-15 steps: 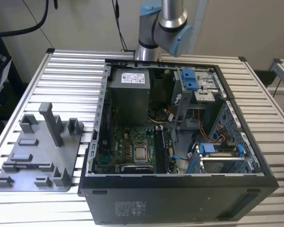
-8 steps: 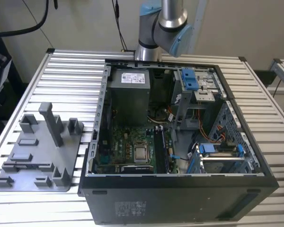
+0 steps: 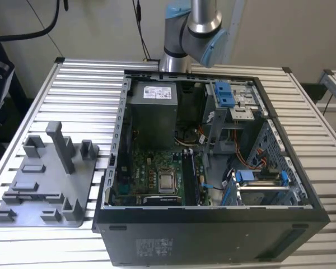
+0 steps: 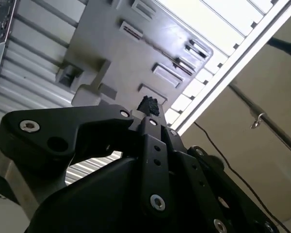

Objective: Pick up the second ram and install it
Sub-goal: 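Pick up the second ram and move it above second insertion slot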

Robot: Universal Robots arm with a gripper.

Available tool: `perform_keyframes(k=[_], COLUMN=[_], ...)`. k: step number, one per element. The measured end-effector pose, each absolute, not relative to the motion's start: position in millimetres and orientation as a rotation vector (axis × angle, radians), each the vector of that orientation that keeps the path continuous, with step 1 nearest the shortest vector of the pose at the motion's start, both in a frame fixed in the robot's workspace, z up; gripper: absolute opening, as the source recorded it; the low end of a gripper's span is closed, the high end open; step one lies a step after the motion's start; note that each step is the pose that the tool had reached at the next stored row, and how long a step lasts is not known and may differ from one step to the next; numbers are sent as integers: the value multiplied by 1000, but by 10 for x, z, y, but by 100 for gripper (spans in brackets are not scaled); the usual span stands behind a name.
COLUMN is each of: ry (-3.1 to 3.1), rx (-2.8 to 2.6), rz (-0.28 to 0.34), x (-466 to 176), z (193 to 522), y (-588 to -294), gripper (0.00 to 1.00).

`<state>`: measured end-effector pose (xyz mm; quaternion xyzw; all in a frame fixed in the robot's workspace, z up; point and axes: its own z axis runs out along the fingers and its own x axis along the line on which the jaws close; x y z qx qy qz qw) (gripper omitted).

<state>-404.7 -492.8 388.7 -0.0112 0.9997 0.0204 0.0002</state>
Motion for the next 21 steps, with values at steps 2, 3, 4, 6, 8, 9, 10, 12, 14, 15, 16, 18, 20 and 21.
perform_keyframes(k=[2,3,4,6,8,9,10,12,14,15,16,18,20,21], ry=[3140,3140,3140,3138,3136,3135,3133,3129,3125,3123,3120,3114,3107,3104], rx=[-79,-102,-126,-176,-222,-242,-266,-312,-361,-385,-408,-456,-503,-526], rz=[58,56,53,49,44,41,38,32,26,23,20,14,9,7], x=[-4047,-4048,-4048,-4049,-4050,-4051,-4051,-4053,-4054,-4055,-4056,-4058,-4058,-4058], z=[3886,3887,3887,3886,3887,3887,3887,3887,3887,3887,3887,3887,3887,3887], y=[-4927,-4926,-4925,-4924,-4922,-4921,-4920,-4919,-4917,-4916,-4915,-4914,-4913,-4913], gripper=[11,11,11,11,11,11,11,11,11,11,11,11,11,11])
